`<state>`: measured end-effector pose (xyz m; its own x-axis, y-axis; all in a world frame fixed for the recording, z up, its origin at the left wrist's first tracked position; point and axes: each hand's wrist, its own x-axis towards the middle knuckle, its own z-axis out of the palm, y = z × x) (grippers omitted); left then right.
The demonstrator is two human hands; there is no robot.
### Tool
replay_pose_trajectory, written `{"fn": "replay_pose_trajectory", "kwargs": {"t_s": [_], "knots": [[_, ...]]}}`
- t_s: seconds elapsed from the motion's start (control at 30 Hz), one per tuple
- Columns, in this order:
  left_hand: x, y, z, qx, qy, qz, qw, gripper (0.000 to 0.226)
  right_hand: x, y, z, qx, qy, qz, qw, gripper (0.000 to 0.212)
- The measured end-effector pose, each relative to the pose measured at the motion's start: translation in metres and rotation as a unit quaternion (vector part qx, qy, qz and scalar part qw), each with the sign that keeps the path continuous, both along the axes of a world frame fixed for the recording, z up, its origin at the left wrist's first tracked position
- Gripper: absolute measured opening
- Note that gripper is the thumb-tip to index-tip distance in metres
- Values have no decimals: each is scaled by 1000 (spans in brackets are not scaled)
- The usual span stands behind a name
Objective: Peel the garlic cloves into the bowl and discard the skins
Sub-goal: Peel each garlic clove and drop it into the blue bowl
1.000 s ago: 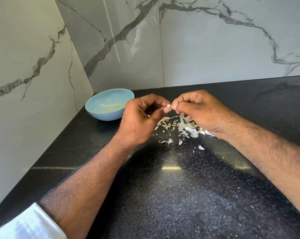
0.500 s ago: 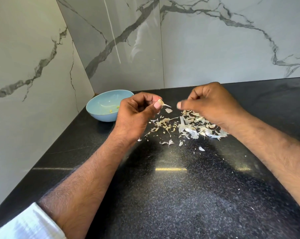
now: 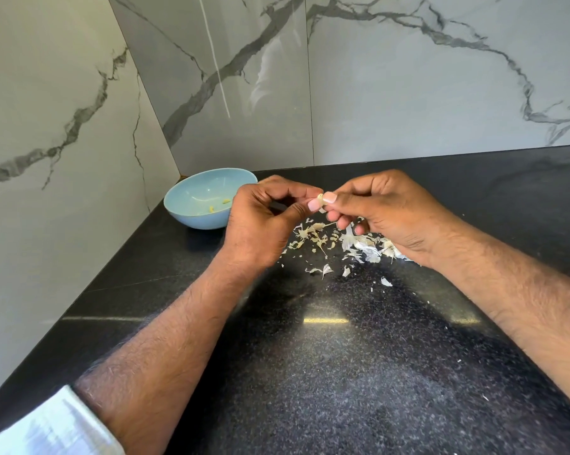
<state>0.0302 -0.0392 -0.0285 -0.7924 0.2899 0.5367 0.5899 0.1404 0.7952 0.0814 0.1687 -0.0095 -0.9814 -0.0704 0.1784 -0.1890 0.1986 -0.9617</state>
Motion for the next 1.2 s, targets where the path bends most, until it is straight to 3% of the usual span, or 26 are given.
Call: {"fn": "replay_pose_trajectory", "kwargs": {"t_s": [0.13,0.43,0.73,0.93,1.2], "knots": [[3,0,3,-66,65,55,994,7,-3,-2,-4,-4,26,-48,998,13],[7,1,5,-133,99,59,984,4,1,-1,-2,172,140,-120,968,14],[8,7,3,-160,103,83,978,5,0,-6,-6,224,200,-144,943,14],[7,10,2,-184,120,104,970,10,-1,-6,-8,229,199,-139,943,14],[9,5,8,-140,8,62,988,11,-6,2,-10,133,121,-53,982,6]]}}
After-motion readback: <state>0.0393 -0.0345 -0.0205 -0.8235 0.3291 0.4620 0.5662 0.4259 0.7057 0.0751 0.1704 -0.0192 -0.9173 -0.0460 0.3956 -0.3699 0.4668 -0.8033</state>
